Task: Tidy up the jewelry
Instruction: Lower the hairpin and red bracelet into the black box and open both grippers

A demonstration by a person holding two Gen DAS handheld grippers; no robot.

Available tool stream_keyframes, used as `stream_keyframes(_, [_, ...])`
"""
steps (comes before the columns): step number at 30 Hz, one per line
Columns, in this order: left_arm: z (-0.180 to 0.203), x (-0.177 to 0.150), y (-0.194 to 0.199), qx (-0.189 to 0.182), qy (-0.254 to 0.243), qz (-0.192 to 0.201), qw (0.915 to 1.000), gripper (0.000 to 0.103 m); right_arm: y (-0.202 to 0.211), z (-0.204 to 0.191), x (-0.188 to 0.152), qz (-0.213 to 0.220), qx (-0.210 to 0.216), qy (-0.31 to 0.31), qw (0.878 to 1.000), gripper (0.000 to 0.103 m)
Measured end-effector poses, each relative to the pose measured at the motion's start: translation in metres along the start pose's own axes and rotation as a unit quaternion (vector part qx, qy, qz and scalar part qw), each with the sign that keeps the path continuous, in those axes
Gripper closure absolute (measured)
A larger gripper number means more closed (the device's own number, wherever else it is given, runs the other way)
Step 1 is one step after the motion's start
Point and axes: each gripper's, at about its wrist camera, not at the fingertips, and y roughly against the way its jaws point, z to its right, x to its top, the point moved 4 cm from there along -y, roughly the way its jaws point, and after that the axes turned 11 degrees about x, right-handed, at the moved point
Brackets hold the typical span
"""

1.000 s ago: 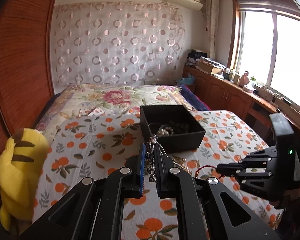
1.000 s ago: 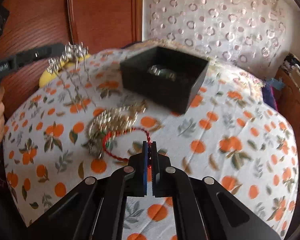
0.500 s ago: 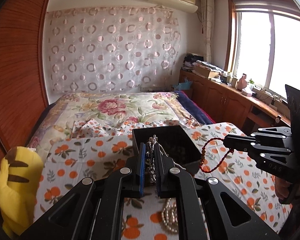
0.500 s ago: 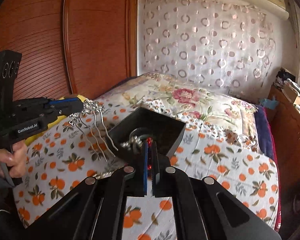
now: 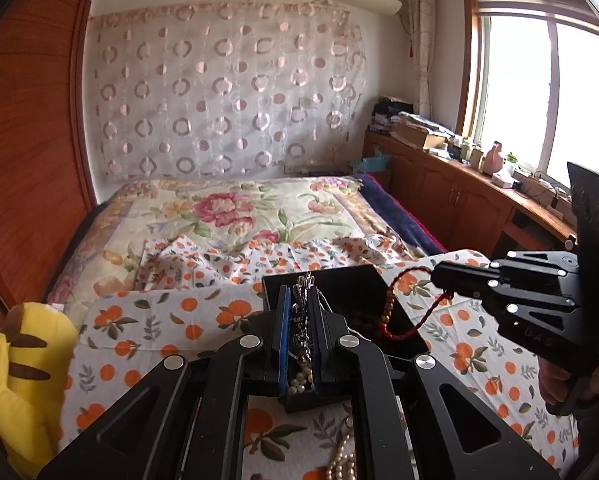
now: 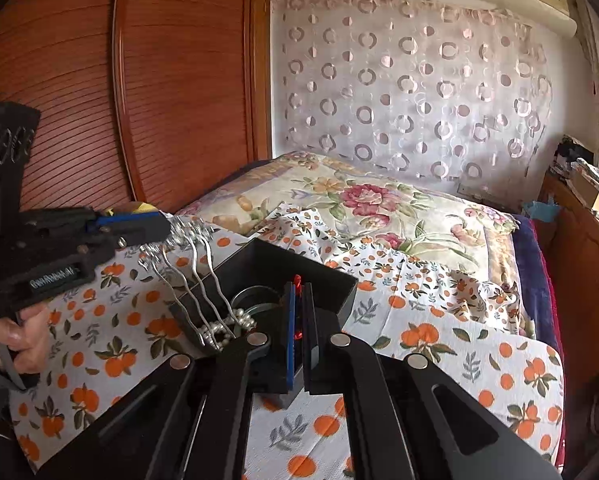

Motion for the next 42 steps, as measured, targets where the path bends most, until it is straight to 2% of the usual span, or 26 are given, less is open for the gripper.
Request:
stream_keyframes(17, [0.012, -0.016, -0.045, -0.032, -0.01, -0.049, 0.9983, 0.095, -0.034, 0.005, -0.004, -0.021, 0.029, -0.013, 0.999, 0.1])
stream_keyframes(21, [0.015, -0.019, -0.048, -0.035, -0.012, -0.056, 0.9977, 0.095, -0.045, 0.004, -0.012, -0.04, 0.028, -0.01, 0.999, 0.1])
stream_keyframes(29, [0.01, -0.011, -0.028, -0.036, -0.015, -0.043, 0.9983, 0.095, -0.048, 0.006, -0.019, -0.059, 0.021, -0.012, 0.998, 0.097])
stream_keyframes(31, [0.008, -0.013, -0.023, -0.038, -0.015, -0.042, 0.9983, 0.095, -0.045, 0.006, -0.018, -0.058, 0.018, -0.012, 0.998, 0.091])
stream_keyframes(32, [0.007, -0.015, -0.019, -0.038, -0.016, -0.043, 0.9982, 0.094, -0.042, 0.006, -0.018, -0.057, 0.016, -0.011, 0.998, 0.078])
stream_keyframes(33, [0.005, -0.018, -0.015, -0.038, -0.018, -0.044, 0.9982, 0.094, -0.039, 0.005, -0.018, -0.055, 0.013, -0.01, 0.998, 0.073])
stream_keyframes(42, [-0.01, -0.064, 0.005, -0.031, -0.021, -0.078, 0.9962, 0.094, -0.011, -0.011, -0.032, -0.046, 0.01, -0.01, 0.999, 0.073])
